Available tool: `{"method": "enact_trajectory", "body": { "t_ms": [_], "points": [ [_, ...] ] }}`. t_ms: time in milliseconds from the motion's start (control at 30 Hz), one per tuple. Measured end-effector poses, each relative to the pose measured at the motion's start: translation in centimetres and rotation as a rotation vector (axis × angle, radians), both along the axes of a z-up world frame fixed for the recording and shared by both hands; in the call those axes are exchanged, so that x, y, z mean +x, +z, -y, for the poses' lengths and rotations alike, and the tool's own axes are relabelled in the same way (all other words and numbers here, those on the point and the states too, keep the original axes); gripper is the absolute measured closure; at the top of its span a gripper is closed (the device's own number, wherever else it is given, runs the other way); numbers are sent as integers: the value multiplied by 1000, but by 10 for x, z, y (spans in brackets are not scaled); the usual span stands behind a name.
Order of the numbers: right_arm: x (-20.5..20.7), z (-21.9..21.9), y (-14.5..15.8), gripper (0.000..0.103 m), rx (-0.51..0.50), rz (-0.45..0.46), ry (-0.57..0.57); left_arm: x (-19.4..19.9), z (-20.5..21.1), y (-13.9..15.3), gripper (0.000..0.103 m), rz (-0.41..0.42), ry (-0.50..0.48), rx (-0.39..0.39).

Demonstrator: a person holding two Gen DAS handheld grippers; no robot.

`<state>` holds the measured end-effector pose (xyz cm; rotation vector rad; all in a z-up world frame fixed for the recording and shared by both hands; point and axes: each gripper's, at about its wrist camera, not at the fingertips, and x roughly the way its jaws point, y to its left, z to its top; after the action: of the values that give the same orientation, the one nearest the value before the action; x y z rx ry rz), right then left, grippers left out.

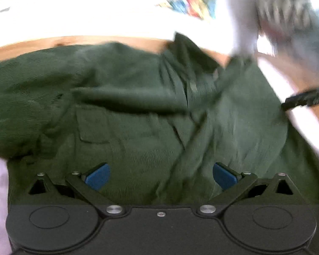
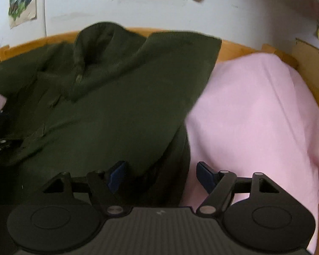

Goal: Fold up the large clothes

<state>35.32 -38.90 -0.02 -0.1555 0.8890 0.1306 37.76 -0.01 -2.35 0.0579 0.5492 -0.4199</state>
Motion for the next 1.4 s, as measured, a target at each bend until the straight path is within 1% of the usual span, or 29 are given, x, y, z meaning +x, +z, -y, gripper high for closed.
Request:
{"method": "enact_trajectory", "body": {
  "t_ms": [67, 100, 133, 200, 267, 300, 367, 400, 433, 467, 500, 533, 600, 667, 767, 867, 900, 933, 967, 1000, 1033, 1067, 1100, 1167, 1200, 1233, 1300, 1333, 1400],
  "points": [
    [-9, -13, -8, 26, -140, 0, 60, 3, 17, -11, 0, -10, 54, 170],
    [-14, -21, -11, 26, -214, -2, 111, 6, 20, -18, 0, -18, 66, 212],
    [-19, -28, -13, 25, -288, 5, 159, 6, 15, -19, 0, -25, 60, 197],
    [-26, -41, -18, 20, -411, 47, 203, 12, 9, -18, 0, -57, 70, 155],
    [-27, -49, -22, 19, -461, 116, 202, 16, 7, -16, 2, -59, 91, 153],
    [-24, -52, -25, 18, -474, 147, 180, 17, 8, -16, 2, -51, 100, 170],
    [-14, -54, -28, 19, -490, 236, 87, 19, 8, -15, 6, -47, 95, 176],
    [-9, -53, -28, 20, -495, 278, 34, 17, 6, -14, 11, -49, 97, 170],
    [-4, -51, -27, 20, -486, 314, -24, 16, 7, -13, 18, -49, 95, 166],
    [-1, -49, -25, 20, -468, 346, -72, 14, 9, -12, 21, -47, 85, 167],
    [0, -47, -24, 29, -460, 379, -108, 12, 12, -12, 27, -40, 74, 178],
    [-1, -45, -21, 35, -443, 394, -115, 9, 14, -11, 32, -31, 64, 190],
    [-10, -45, -16, 73, -407, 385, -75, 4, 19, -11, 37, -12, 47, 219],
    [-20, -52, -9, 84, -434, 406, -12, 2, 21, -11, 38, -13, 48, 222],
    [-27, -46, 8, 86, -373, 397, -11, 4, 20, -10, 38, -28, 52, 208],
    [-17, -42, 9, 85, -342, 328, -37, 4, 16, -8, 42, -50, 48, 170],
    [-15, -42, 5, 78, -358, 322, -38, 4, 15, -8, 41, -56, 50, 164],
    [-16, -47, 2, 71, -406, 335, -21, 5, 14, -9, 41, -59, 50, 159],
    [-13, -53, -3, 58, -468, 348, 8, 6, 13, -9, 41, -64, 52, 155],
    [-9, -59, -7, 55, -511, 360, 37, 6, 12, -10, 40, -72, 56, 149],
    [-5, -64, -9, 55, -536, 365, 69, 7, 11, -10, 40, -78, 59, 143],
    [0, -67, -10, 58, -546, 364, 92, 8, 11, -9, 39, -83, 60, 139],
    [4, -69, -9, 65, -546, 364, 107, 9, 11, -9, 38, -86, 61, 137],
    [3, -66, 1, 86, -491, 381, 88, 9, 10, -9, 38, -90, 63, 129],
    [0, -63, 9, 90, -459, 402, 59, 9, 9, -9, 38, -91, 64, 125],
    [-2, -56, 18, 91, -432, 423, 12, 9, 9, -9, 38, -94, 67, 121],
    [-7, -35, 34, 91, -277, 422, -107, 9, 9, -9, 38, -98, 73, 115],
    [-7, -25, 37, 91, -209, 407, -159, 8, 9, -9, 38, -98, 74, 116],
    [2, -11, 29, 92, -113, 348, -241, 7, 9, -9, 38, -97, 71, 121]
  ]
}}
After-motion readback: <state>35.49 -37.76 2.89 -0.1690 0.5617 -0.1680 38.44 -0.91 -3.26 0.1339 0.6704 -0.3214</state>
